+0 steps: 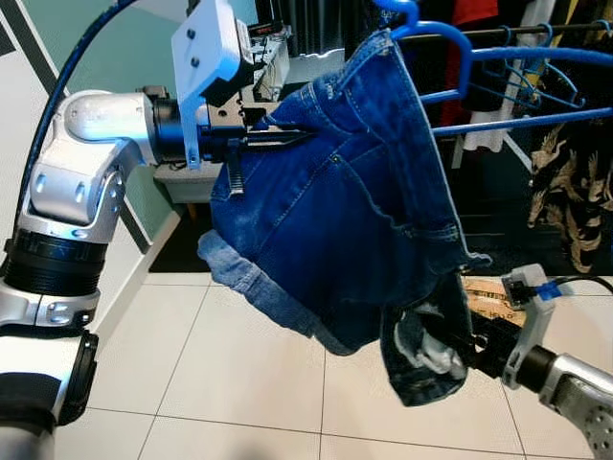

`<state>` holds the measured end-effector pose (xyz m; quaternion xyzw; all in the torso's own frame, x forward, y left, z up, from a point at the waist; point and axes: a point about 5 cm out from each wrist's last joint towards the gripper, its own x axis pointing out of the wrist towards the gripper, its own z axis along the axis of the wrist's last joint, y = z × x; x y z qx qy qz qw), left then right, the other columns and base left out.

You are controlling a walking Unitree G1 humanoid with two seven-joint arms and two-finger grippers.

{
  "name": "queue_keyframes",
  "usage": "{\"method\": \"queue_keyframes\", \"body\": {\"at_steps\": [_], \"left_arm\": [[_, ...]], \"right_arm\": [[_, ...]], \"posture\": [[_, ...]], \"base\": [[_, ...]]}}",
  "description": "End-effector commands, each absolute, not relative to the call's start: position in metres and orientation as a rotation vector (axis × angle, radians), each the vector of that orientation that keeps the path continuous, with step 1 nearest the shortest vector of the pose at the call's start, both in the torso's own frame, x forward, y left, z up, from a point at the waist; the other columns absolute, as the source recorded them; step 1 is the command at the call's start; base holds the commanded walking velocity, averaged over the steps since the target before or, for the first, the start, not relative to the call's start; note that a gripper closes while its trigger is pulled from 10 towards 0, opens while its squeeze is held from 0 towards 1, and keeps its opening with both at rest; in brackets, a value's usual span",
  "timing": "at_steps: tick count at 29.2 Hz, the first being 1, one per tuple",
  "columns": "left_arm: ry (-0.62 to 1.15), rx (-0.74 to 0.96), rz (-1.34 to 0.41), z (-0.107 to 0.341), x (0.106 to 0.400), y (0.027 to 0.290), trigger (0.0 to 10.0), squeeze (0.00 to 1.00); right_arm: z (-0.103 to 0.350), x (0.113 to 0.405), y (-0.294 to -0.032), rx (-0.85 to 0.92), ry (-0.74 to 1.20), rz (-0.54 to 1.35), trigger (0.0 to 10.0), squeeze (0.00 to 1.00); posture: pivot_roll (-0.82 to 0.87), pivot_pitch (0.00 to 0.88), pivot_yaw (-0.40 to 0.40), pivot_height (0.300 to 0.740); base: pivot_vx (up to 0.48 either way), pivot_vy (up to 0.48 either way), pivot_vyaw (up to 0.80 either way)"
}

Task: Hang hanger

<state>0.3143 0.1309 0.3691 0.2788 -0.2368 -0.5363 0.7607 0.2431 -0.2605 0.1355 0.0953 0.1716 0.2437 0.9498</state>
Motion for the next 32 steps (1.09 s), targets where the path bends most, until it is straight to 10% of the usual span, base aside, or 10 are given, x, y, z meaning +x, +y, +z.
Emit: {"method": "queue_keyframes", "body": {"at_steps": [1, 32], "left_arm": [[-0.559, 0.607, -1.113, 0.38, 0.313, 0.139, 0.0, 0.0], [-0.244, 0.871, -0.935, 0.302, 0.331, 0.185, 0.0, 0.0]], "right_arm": [[0.134, 0.242, -0.262, 0.201, 0.367, 0.481, 0.0, 0.0], [0.247, 0.282, -0.282, 0.767, -0.413, 0.427, 0.0, 0.0]], "posture": [[-0.04, 0.0, 0.095, 0.74], [-0.03, 0.0, 0.072, 0.74]], "base": [[0.0, 0.0, 0.0], [0.0, 0.0, 0.0]]}}
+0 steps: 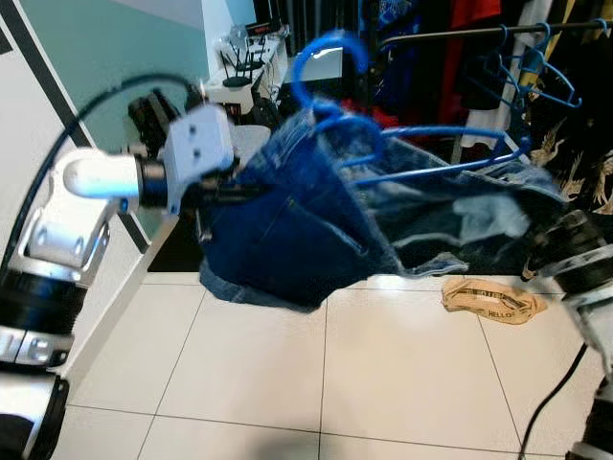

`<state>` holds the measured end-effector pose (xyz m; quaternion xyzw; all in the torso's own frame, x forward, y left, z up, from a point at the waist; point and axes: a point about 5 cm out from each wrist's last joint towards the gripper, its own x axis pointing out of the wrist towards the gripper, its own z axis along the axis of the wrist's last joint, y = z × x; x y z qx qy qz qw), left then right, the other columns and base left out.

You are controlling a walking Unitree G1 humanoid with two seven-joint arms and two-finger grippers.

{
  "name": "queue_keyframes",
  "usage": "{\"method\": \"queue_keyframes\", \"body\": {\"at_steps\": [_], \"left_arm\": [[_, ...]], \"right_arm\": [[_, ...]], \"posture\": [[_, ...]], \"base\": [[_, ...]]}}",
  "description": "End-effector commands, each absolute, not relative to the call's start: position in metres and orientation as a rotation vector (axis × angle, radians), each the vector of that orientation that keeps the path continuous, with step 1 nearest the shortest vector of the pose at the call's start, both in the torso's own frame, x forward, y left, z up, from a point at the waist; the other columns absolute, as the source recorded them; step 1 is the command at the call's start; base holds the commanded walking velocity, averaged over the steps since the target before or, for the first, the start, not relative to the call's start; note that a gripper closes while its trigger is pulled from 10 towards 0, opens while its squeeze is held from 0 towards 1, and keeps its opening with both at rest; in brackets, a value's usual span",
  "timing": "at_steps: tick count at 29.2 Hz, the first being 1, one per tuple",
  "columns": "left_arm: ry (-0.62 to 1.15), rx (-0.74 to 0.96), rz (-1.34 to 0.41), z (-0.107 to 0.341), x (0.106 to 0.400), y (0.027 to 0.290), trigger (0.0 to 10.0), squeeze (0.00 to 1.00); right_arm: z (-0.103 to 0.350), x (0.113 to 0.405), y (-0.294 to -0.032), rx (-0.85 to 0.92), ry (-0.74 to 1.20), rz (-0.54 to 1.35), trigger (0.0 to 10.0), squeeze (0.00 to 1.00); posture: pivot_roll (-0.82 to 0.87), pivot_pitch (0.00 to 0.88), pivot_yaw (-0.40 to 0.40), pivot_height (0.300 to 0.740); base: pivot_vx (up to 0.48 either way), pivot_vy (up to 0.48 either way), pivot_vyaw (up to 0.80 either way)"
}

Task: Hang hanger

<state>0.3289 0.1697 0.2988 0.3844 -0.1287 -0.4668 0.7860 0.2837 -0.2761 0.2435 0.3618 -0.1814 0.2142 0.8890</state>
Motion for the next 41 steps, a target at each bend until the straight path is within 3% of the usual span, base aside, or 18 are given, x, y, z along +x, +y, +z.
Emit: {"method": "queue_keyframes", "body": {"at_steps": [1, 10, 13, 21, 23, 24, 28, 29, 41], "left_arm": [[-0.229, 0.895, -0.903, 0.3, 0.331, 0.191, 0.0, 0.0], [-0.25, 0.898, -0.894, 0.303, 0.324, 0.197, 0.0, 0.0], [-0.283, 0.88, -0.978, 0.298, 0.315, 0.183, 0.0, 0.0], [-0.25, 0.89, -1.094, 0.268, 0.312, 0.155, 0.0, 0.0], [-0.228, 0.892, -1.085, 0.261, 0.315, 0.152, 0.0, 0.0], [-0.197, 0.898, -1.06, 0.255, 0.319, 0.151, 0.6, 0.0], [-0.142, 0.93, -0.995, 0.244, 0.326, 0.153, 0.5, 0.0], [-0.101, 0.939, -0.941, 0.239, 0.332, 0.157, 2.2, 0.0], [0.0, 0.97, -0.746, 0.234, 0.345, 0.181, 2.6, 0.0]], "right_arm": [[0.246, 0.285, -0.285, 0.78, -0.402, 0.39, 0.0, 0.0], [0.232, 0.296, -0.302, 0.808, -0.327, 0.221, 0.0, 0.0], [0.226, 0.304, -0.305, 0.82, -0.28, 0.141, 0.0, 0.0], [0.232, 0.312, -0.301, 0.824, -0.273, 0.139, 0.0, 0.0], [0.237, 0.312, -0.301, 0.822, -0.284, 0.149, 0.0, 0.0], [0.242, 0.312, -0.301, 0.816, -0.294, 0.16, 0.0, 0.0], [0.249, 0.311, -0.299, 0.794, -0.301, 0.177, 0.0, 0.0], [0.251, 0.311, -0.297, 0.765, -0.29, 0.183, 0.0, 0.0], [0.256, 0.31, -0.291, 0.735, -0.287, 0.198, 0.0, 0.0]], "posture": [[-0.03, 0.0, 0.069, 0.74], [-0.02, 0.0, 0.061, 0.74], [-0.02, 0.0, 0.055, 0.74], [-0.02, 0.0, 0.054, 0.74], [-0.03, 0.0, 0.059, 0.74], [-0.03, 0.0, 0.059, 0.74], [-0.03, 0.0, 0.062, 0.74], [-0.04, 0.0, 0.063, 0.74], [-0.03, 0.0, 0.064, 0.74]], "base": [[0.0, 0.0, 0.0], [0.0, 0.0, 0.0], [0.0, 0.0, 0.0], [0.0, 0.0, 0.0], [0.0, 0.0, 0.0], [0.0, 0.0, 0.0], [0.0, 0.0, 0.0], [0.0, 0.0, 0.0], [0.0, 0.0, 0.0]]}}
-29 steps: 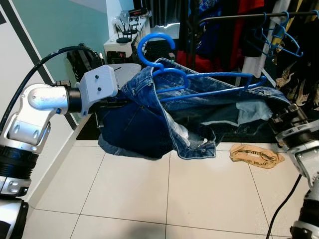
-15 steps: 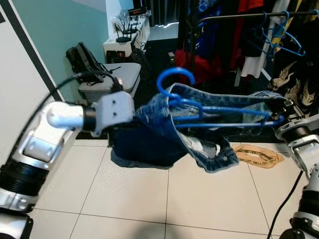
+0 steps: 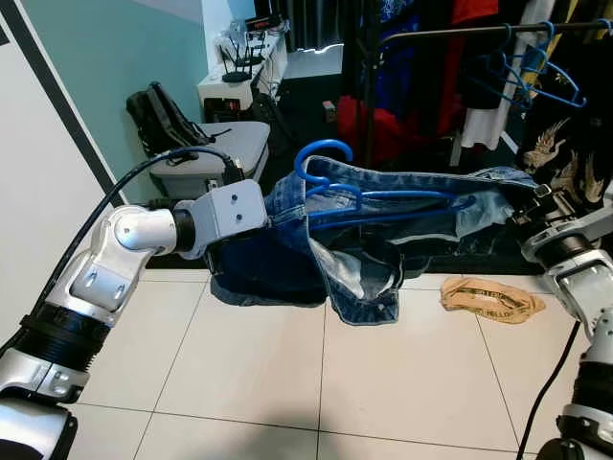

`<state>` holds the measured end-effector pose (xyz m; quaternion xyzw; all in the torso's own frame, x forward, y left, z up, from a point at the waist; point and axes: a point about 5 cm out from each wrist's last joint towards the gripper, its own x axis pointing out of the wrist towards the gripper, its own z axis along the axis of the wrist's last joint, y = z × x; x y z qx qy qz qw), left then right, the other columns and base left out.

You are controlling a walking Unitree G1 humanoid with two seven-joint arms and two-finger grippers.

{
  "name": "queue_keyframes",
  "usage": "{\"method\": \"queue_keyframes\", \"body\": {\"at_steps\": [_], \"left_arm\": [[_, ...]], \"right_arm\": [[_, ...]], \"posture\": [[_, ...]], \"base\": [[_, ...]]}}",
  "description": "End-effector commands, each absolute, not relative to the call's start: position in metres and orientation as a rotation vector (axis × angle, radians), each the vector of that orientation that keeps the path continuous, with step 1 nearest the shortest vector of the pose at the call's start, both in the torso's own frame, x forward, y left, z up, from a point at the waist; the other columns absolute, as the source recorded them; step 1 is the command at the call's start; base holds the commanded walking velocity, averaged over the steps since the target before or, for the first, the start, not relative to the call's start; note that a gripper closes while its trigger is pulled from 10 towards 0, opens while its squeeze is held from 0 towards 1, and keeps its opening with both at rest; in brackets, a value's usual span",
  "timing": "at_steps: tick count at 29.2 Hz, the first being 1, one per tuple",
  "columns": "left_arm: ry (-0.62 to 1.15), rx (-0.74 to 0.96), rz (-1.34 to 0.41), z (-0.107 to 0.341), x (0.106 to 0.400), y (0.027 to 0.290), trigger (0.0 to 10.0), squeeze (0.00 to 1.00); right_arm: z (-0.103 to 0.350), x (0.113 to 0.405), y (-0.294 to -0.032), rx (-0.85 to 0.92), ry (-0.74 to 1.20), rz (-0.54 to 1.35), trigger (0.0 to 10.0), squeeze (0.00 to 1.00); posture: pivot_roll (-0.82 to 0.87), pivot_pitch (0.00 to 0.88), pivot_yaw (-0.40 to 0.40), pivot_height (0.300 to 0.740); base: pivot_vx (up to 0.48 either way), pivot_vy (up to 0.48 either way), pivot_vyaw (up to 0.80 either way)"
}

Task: Hang hanger

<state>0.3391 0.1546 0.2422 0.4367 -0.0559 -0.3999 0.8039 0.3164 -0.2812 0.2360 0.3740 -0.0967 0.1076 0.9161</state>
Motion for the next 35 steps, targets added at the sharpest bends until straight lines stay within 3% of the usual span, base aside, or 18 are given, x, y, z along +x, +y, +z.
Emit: {"method": "queue_keyframes", "body": {"at_steps": [1, 10, 11, 12, 13, 17, 18, 19, 20, 23, 25, 28, 29, 30, 31, 35], "left_arm": [[0.0, 0.97, -0.746, 0.234, 0.345, 0.181, 2.6, 0.0], [0.054, 1.101, -0.601, 0.233, 0.351, 0.196, 2.5, 0.0], [0.061, 1.12, -0.566, 0.231, 0.353, 0.192, 3.8, 0.0], [0.061, 1.12, -0.566, 0.231, 0.353, 0.192, 3.8, 0.0], [0.063, 1.107, -0.532, 0.227, 0.355, 0.183, 4.7, 0.0], [0.064, 1.075, -0.494, 0.222, 0.357, 0.172, 4.3, 0.0], [0.072, 1.043, -0.477, 0.216, 0.357, 0.163, 5.8, 0.0], [0.072, 1.043, -0.477, 0.216, 0.357, 0.163, 5.8, 0.0], [0.09, 1.013, -0.457, 0.209, 0.357, 0.156, 9.0, 0.0], [0.111, 0.988, -0.437, 0.203, 0.357, 0.152, 8.8, 0.0], [0.134, 0.932, -0.402, 0.199, 0.357, 0.145, 8.0, 0.0], [0.136, 0.914, -0.391, 0.198, 0.357, 0.143, 8.0, 0.0], [0.136, 0.872, -0.387, 0.198, 0.357, 0.137, 6.2, 0.0], [0.136, 0.872, -0.387, 0.198, 0.357, 0.137, 6.2, 0.0], [0.134, 0.828, -0.386, 0.198, 0.356, 0.13, 5.0, 0.0], [0.131, 0.787, -0.391, 0.199, 0.355, 0.122, 4.7, 0.0]], "right_arm": [[0.256, 0.31, -0.291, 0.735, -0.287, 0.198, 0.0, 0.0], [0.257, 0.313, -0.288, 0.733, -0.28, 0.196, 0.0, 0.0], [0.257, 0.316, -0.28, 0.71, -0.257, 0.2, 0.0, 0.0], [0.257, 0.316, -0.28, 0.71, -0.257, 0.2, 0.0, 0.0], [0.257, 0.321, -0.268, 0.689, -0.237, 0.216, 0.0, 0.0], [0.259, 0.325, -0.255, 0.676, -0.228, 0.241, 0.0, 0.0], [0.26, 0.328, -0.245, 0.666, -0.225, 0.256, 0.0, 0.0], [0.26, 0.328, -0.245, 0.666, -0.225, 0.256, 0.0, 0.0], [0.261, 0.332, -0.237, 0.645, -0.216, 0.263, 0.0, 0.0], [0.262, 0.335, -0.232, 0.626, -0.209, 0.264, 0.0, 0.0], [0.262, 0.341, -0.226, 0.591, -0.199, 0.254, 0.0, 0.0], [0.263, 0.342, -0.224, 0.587, -0.198, 0.25, 0.0, 0.0], [0.262, 0.345, -0.219, 0.573, -0.19, 0.244, 0.0, 0.0], [0.262, 0.345, -0.219, 0.573, -0.19, 0.244, 0.0, 0.0], [0.261, 0.347, -0.212, 0.561, -0.179, 0.242, 0.0, 0.0], [0.26, 0.349, -0.202, 0.55, -0.163, 0.252, 0.0, 0.0]], "posture": [[-0.03, 0.0, 0.064, 0.74], [-0.03, 0.0, 0.054, 0.74], [-0.03, 0.0, 0.054, 0.74], [-0.03, 0.0, 0.054, 0.74], [-0.02, 0.0, 0.052, 0.74], [-0.02, 0.0, 0.049, 0.74], [-0.02, 0.0, 0.05, 0.74], [-0.02, 0.0, 0.05, 0.74], [-0.02, 0.0, 0.049, 0.74], [-0.02, 0.0, 0.047, 0.74], [-0.01, 0.0, 0.044, 0.74], [-0.01, 0.0, 0.044, 0.74], [-0.01, 0.0, 0.045, 0.74], [-0.01, 0.0, 0.045, 0.74], [-0.02, 0.0, 0.046, 0.74], [-0.02, 0.0, 0.047, 0.74]], "base": [[0.0, 0.0, 0.0], [0.0, 0.0, 0.0], [0.0, 0.0, 0.0], [0.0, 0.0, 0.0], [0.0, 0.0, 0.0], [0.0, 0.0, 0.0], [0.0, 0.0, 0.0], [0.0, 0.0, 0.0], [0.0, 0.0, 0.0], [0.0, 0.0, 0.0], [0.0, 0.0, 0.0], [0.0, 0.0, 0.0], [0.0, 0.0, 0.0], [0.0, 0.0, 0.0], [0.0, 0.0, 0.0], [0.0, 0.0, 0.0]]}}
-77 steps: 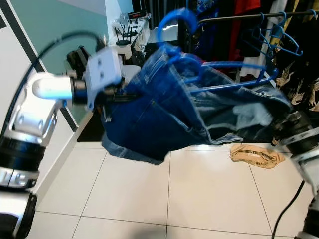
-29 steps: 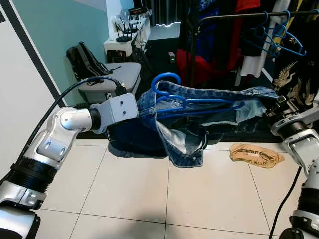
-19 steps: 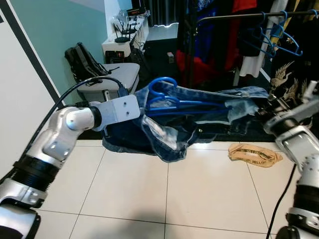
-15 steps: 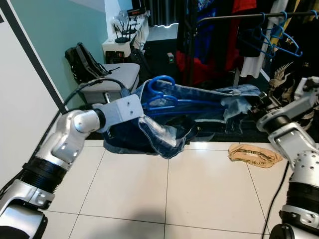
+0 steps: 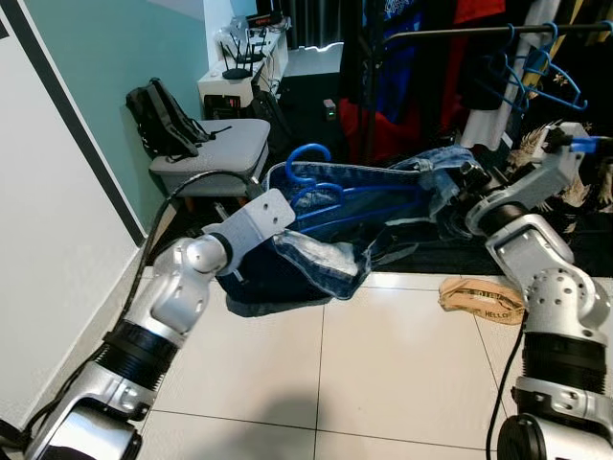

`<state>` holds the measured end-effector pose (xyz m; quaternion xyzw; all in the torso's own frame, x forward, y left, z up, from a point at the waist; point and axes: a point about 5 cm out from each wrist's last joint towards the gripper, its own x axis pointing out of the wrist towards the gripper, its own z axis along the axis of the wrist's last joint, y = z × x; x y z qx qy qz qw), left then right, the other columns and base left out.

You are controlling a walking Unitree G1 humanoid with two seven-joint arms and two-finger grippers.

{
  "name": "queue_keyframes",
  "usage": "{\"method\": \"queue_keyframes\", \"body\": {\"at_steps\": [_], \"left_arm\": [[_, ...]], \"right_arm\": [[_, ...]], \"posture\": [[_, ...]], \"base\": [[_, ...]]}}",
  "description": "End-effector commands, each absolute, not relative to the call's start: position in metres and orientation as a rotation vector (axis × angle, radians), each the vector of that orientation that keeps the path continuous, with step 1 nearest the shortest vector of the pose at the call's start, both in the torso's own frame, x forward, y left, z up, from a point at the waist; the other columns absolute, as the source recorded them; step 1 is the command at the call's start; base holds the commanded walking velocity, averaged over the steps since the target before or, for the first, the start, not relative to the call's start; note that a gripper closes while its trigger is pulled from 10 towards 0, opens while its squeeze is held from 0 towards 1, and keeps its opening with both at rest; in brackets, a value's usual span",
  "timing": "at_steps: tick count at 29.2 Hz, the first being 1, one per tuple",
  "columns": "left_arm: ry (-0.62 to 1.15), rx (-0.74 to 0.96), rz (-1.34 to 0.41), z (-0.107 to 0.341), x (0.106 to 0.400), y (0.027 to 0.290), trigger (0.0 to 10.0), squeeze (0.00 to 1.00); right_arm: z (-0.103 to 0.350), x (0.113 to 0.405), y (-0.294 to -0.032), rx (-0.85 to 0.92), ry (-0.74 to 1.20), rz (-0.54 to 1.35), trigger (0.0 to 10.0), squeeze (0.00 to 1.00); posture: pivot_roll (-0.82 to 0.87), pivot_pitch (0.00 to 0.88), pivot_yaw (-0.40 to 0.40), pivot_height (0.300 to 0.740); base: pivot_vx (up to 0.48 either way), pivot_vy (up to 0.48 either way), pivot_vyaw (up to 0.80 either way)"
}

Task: Hang hanger

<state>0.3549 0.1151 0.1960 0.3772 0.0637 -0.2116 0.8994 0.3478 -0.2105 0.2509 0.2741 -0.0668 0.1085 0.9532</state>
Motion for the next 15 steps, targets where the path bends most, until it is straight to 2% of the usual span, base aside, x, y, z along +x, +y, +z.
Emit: {"method": "queue_keyframes", "body": {"at_steps": [1, 3, 4, 5, 6, 8, 12, 15], "left_arm": [[0.124, 0.702, -0.419, 0.201, 0.353, 0.11, 4.9, 0.0], [0.119, 0.573, -0.442, 0.204, 0.35, 0.094, 5.3, 0.0], [0.116, 0.487, -0.451, 0.207, 0.349, 0.089, 6.5, 0.0], [0.116, 0.487, -0.451, 0.207, 0.349, 0.089, 6.5, 0.0], [0.11, 0.391, -0.451, 0.213, 0.349, 0.086, 10.0, 0.0], [0.11, 0.391, -0.451, 0.213, 0.349, 0.086, 10.0, 0.0], [0.067, 0.18, -0.517, 0.229, 0.345, 0.077, 10.0, 0.0], [0.053, 0.148, -0.54, 0.233, 0.343, 0.074, 10.0, 0.0]], "right_arm": [[0.257, 0.349, -0.184, 0.503, -0.132, 0.302, 0.0, 0.0], [0.252, 0.346, -0.159, 0.42, -0.083, 0.378, 0.0, 0.0], [0.246, 0.344, -0.152, 0.37, -0.046, 0.4, 0.0, 0.0], [0.246, 0.344, -0.152, 0.37, -0.046, 0.4, 0.0, 0.0], [0.236, 0.343, -0.147, 0.31, -0.001, 0.404, 0.0, 0.0], [0.236, 0.343, -0.147, 0.31, -0.001, 0.404, 0.0, 0.0], [0.212, 0.343, -0.147, 0.227, 0.09, 0.374, 0.0, 0.0], [0.208, 0.343, -0.148, 0.217, 0.104, 0.361, 0.0, 0.0]], "posture": [[-0.02, 0.0, 0.047, 0.74], [-0.02, 0.0, 0.044, 0.74], [-0.02, 0.0, 0.045, 0.74], [-0.02, 0.0, 0.045, 0.74], [-0.02, 0.0, 0.044, 0.74], [-0.02, 0.0, 0.044, 0.74], [-0.02, 0.0, 0.046, 0.74], [-0.02, 0.0, 0.046, 0.74]], "base": [[0.0, 0.0, 0.0], [0.0, 0.0, 0.0], [0.0, 0.0, 0.0], [0.0, 0.0, 0.0], [0.0, 0.0, 0.0], [0.0, 0.0, 0.0], [0.0, 0.0, 0.0], [0.0, 0.0, 0.0]]}}
